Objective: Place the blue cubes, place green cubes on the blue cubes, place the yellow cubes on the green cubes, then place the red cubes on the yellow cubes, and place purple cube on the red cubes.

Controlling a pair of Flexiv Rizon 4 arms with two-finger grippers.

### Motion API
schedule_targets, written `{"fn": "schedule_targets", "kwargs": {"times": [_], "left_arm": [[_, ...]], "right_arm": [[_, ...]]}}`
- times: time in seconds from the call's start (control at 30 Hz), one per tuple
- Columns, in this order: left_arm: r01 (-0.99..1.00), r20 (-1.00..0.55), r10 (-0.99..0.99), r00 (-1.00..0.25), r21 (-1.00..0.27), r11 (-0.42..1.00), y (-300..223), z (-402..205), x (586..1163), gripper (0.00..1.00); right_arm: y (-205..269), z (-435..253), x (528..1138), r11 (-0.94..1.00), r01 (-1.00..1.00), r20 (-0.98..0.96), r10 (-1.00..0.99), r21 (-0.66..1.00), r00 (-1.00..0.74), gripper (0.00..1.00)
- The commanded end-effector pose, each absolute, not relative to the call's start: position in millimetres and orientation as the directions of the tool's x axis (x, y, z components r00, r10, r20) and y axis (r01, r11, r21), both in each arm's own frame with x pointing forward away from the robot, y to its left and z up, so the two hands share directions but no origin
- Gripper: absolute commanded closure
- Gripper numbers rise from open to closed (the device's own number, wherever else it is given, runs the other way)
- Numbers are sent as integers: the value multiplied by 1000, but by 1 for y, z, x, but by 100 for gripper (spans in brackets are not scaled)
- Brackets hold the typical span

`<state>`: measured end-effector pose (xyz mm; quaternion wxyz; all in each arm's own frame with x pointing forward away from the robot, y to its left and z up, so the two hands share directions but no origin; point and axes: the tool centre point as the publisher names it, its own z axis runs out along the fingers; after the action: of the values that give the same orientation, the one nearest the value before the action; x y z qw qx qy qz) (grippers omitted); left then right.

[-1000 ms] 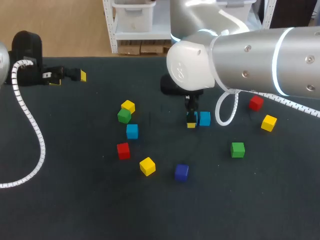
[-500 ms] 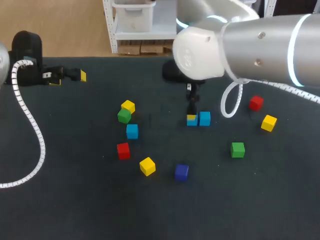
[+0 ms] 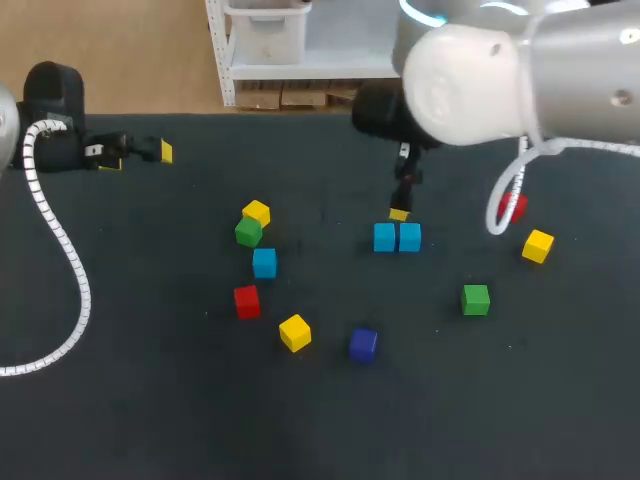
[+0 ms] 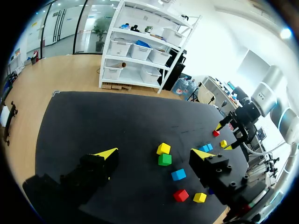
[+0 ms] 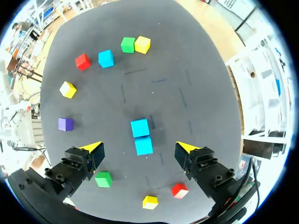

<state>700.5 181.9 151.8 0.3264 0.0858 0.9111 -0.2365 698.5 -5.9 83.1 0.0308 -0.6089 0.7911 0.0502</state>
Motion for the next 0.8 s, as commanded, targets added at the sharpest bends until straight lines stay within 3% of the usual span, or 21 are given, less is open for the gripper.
{"fn": "schedule_targets", "kwargs": {"times": [0.03,0.8], "left_arm": [[319,-641,1,-768,-381,868,184,150,700,0],[319,-641,1,-768,-381,868,184,150,700,0]], "right_arm": [[-18,96,681,287,-953,-190,-945,-98,-265,0],[-41,129,651,358,-922,-191,-925,-150,-328,0]]}}
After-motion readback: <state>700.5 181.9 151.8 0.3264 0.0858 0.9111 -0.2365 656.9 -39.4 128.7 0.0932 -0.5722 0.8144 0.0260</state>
